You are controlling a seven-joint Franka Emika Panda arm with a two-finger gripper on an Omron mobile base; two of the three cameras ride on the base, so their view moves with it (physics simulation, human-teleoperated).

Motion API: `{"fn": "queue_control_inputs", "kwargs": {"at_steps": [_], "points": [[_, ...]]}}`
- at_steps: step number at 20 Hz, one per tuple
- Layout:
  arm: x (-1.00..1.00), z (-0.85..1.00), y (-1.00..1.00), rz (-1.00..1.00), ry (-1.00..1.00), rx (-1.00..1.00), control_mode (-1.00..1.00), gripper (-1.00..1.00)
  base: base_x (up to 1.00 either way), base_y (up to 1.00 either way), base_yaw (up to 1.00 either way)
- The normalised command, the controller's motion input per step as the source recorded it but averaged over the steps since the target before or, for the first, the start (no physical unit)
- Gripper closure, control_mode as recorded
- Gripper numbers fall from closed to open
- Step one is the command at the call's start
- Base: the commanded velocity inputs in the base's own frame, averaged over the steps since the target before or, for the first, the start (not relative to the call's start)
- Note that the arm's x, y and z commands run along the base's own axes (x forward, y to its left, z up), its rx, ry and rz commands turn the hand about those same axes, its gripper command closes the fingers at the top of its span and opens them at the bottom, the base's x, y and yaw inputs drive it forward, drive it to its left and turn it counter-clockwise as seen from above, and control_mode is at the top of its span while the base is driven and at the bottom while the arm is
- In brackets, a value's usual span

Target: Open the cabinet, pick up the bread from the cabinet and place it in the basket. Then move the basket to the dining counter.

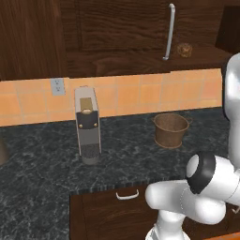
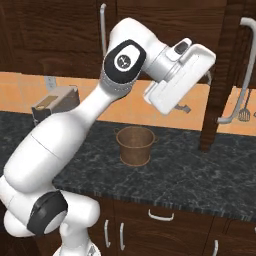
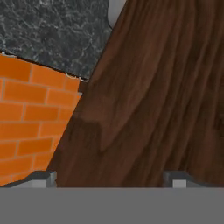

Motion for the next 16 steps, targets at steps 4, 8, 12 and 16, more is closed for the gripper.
{"fn": "queue_control_inputs", "kwargs": {"at_steps": [4, 8, 12, 16], "points": [[-0.13, -0.03, 0.03, 0.04, 0.0, 0.01, -1.0, -1.0, 0.0, 0.0, 0.0], [-0.27, -0.43, 0.93, 0.18, 0.03, 0.04, -1.0, -1.0, 0.0, 0.0, 0.0], [-0.11, -0.78, 1.0, 0.18, 0.04, 0.08, -1.0, -1.0, 0.0, 0.0, 0.0], [0.02, -0.82, 1.0, 0.22, 0.09, 0.09, -1.0, -1.0, 0.0, 0.0, 0.0]]}}
